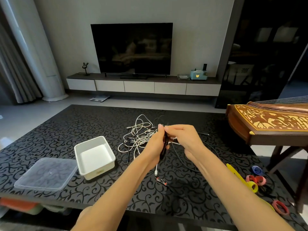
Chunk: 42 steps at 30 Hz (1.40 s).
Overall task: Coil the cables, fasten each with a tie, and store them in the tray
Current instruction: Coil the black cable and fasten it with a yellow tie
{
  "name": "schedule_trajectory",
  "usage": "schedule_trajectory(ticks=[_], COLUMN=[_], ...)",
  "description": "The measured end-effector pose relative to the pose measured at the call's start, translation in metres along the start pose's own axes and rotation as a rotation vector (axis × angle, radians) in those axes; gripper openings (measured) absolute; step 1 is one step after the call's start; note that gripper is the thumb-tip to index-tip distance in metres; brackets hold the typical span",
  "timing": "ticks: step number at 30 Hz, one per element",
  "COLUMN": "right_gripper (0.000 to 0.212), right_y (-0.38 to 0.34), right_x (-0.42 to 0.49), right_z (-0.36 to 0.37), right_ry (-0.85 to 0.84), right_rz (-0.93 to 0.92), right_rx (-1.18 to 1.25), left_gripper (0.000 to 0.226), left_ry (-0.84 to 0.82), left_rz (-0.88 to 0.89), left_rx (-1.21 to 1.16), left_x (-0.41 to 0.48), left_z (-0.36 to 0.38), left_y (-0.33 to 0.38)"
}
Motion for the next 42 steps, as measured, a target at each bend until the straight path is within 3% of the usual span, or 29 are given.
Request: schedule_trajectory(ticks=[4,7,9,12,14,19,22,25,27,30,32,36,39,42], right_gripper=[0.008,0.025,0.026,0.019,0.010,0.044,0.053,0.036,0.032,0.025,0.018,0.018,0.017,0.020], right_y=[0.006,0.003,0.003,0.012,0.020,0.040,0.062,0.076,0.083,0.092,0.098,0.065,0.011,-0.038], right_x=[0.003,0.010,0.012,0.012,0.010,-0.013,-0.037,-0.051,-0.049,-0.036,-0.031,-0.026,-0.024,-0.021], right_z=[-0.002,-0.016,-0.019,-0.015,-0.011,0.017,0.033,0.030,0.015,-0.039,-0.078,-0.085,-0.041,-0.013], right_ry=[0.079,0.144,0.134,0.058,-0.005,-0.273,-0.456,-0.573,-0.550,-0.354,-0.231,-0.143,-0.202,-0.178], right_rz=[0.014,0.023,0.046,0.104,0.141,0.265,0.343,0.274,0.235,0.188,0.172,0.004,-0.174,-0.333], right_rx=[0.167,0.180,0.152,0.172,0.099,0.312,0.246,0.096,0.095,0.024,-0.070,-0.190,-0.219,-0.249], left_gripper=[0.059,0.059,0.057,0.055,0.052,0.044,0.043,0.044,0.044,0.046,0.046,0.042,0.040,0.055], left_ry=[0.064,0.091,0.049,-0.046,-0.050,0.067,0.119,0.106,0.073,0.067,0.124,0.201,0.075,-0.101], left_rz=[0.017,-0.019,-0.036,-0.020,-0.006,0.022,0.024,0.000,-0.013,-0.002,0.048,0.105,0.097,0.044], left_rx=[0.004,0.016,-0.121,-0.356,-0.391,-0.382,-0.429,-0.621,-0.769,-0.849,-0.714,-0.103,0.228,0.213], left_x=[0.003,0.007,0.010,0.014,0.016,0.021,0.025,0.029,0.031,0.031,0.027,0.016,0.009,0.000], left_z=[-0.002,-0.006,-0.005,0.000,-0.001,-0.019,-0.028,-0.037,-0.048,-0.080,-0.108,-0.120,-0.083,-0.046], left_y=[0.007,0.006,0.007,0.017,0.025,0.043,0.056,0.069,0.075,0.080,0.083,0.076,0.062,0.048])
Point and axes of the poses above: each hand's wrist, its own x-axis towards the middle knuckle, its own z-axis out of the palm, y = z × x, the point moved 9 cm from there along x, towards the middle knuckle, and after that the axes turned 11 degrees about x, right-handed, at the moved point
